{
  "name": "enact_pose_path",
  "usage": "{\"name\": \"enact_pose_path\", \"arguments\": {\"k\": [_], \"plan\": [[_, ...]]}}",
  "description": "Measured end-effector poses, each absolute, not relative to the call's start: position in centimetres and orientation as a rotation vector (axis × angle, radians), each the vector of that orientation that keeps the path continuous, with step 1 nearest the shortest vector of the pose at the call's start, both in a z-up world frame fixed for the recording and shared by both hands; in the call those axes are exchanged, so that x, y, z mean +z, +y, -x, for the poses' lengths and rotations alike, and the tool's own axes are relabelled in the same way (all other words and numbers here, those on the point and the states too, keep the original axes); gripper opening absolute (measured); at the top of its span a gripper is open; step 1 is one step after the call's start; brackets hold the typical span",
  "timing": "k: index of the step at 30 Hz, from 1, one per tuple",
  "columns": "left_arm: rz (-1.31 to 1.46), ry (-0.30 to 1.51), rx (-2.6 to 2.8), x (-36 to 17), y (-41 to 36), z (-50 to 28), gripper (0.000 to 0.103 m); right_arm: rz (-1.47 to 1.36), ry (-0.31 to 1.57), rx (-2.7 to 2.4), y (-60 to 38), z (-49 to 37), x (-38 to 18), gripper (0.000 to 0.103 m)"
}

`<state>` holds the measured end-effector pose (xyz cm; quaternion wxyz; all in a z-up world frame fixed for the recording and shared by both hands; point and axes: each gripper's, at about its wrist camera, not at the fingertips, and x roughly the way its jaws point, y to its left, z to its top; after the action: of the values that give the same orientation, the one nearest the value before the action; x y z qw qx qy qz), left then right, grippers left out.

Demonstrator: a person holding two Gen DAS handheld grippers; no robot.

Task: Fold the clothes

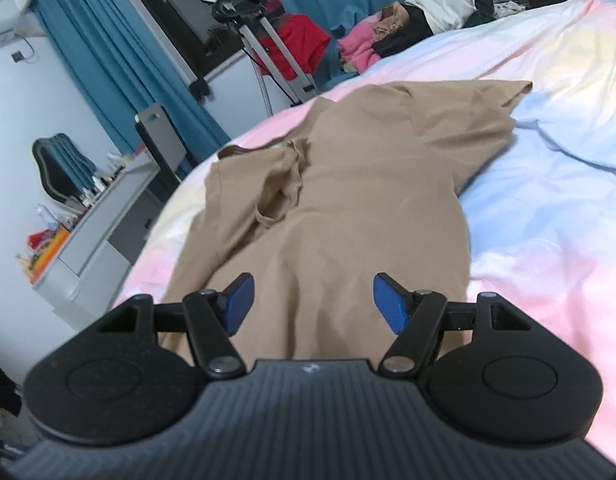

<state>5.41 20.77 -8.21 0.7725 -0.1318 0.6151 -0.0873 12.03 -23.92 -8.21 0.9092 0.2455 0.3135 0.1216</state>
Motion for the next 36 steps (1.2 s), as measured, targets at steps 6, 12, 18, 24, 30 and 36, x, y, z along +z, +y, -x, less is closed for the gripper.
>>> {"name": "enact_pose_path", "arguments": {"k": [6, 12, 18, 24, 30, 36], "plan": [[0.069, 1.225, -0.168, -3.7, 16.7, -3.0, 0.003, -0.501, 0.669, 0.296, -23.5, -12.3, -8.7, 0.069], [0.057, 1.086, -0.224, 1.5, 12.3, 0.5, 0.002, -0.537, 0.684, 0.329, -23.2, -12.9, -9.2, 0.069], [-0.030, 1.112, -0.296, 0.0, 6.4, 2.2, 0.002, -0.579, 0.712, 0.341, -23.3, -13.4, -9.9, 0.069], [-0.075, 1.218, -0.305, -5.9, 4.3, 2.4, 0.004, -0.601, 0.697, 0.350, -23.7, -13.0, -9.5, 0.069], [-0.078, 1.171, -0.304, -5.5, 4.4, 3.4, 0.004, -0.641, 0.667, 0.403, -23.7, -12.8, -9.4, 0.069], [0.058, 1.072, -0.358, -3.4, 7.3, 5.5, 0.004, -0.720, 0.641, 0.519, -22.9, -13.2, -9.3, 0.066]]}}
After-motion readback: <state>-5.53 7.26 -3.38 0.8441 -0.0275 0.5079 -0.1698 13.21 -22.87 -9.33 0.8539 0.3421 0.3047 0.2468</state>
